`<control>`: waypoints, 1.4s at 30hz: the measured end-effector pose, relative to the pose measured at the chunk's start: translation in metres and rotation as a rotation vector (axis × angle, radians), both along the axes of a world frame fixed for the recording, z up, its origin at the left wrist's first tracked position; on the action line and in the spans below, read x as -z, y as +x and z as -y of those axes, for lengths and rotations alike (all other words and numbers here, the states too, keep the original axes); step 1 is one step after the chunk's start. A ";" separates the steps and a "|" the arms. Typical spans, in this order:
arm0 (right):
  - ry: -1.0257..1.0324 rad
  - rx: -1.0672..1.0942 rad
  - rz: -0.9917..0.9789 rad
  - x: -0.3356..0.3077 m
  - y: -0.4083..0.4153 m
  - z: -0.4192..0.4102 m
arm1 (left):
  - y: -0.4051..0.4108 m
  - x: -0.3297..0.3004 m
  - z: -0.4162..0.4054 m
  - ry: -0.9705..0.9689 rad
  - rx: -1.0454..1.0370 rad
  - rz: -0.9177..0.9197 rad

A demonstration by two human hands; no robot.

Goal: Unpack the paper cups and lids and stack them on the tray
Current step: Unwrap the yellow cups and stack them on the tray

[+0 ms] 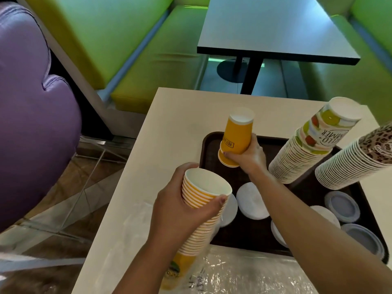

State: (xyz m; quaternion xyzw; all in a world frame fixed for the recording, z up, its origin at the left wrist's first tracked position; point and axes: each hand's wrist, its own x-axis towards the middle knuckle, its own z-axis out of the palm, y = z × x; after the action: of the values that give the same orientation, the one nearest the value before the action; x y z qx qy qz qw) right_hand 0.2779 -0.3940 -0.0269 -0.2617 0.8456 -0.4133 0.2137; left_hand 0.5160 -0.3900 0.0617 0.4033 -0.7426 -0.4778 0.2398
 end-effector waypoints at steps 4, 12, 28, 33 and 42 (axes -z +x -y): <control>0.130 0.041 -0.048 0.010 0.007 -0.011 | -0.002 -0.001 0.000 0.008 -0.017 -0.014; 0.216 0.008 -0.125 0.007 0.014 -0.020 | -0.003 -0.001 -0.001 -0.024 -0.061 0.026; 0.041 -0.757 0.024 -0.118 0.077 -0.102 | -0.008 -0.007 -0.033 -0.130 0.030 0.119; 0.015 -0.730 0.031 -0.122 0.080 -0.112 | -0.005 -0.008 -0.041 -0.147 0.085 0.119; -0.097 -0.680 0.030 -0.123 0.079 -0.121 | -0.001 -0.009 -0.050 -0.171 0.084 0.100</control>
State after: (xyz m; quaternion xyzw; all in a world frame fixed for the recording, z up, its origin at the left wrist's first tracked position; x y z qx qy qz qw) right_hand 0.3566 -0.2735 0.0958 -0.5323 0.6861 -0.3622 0.3388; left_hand 0.5151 -0.3396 0.0703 0.3732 -0.8080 -0.4017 0.2157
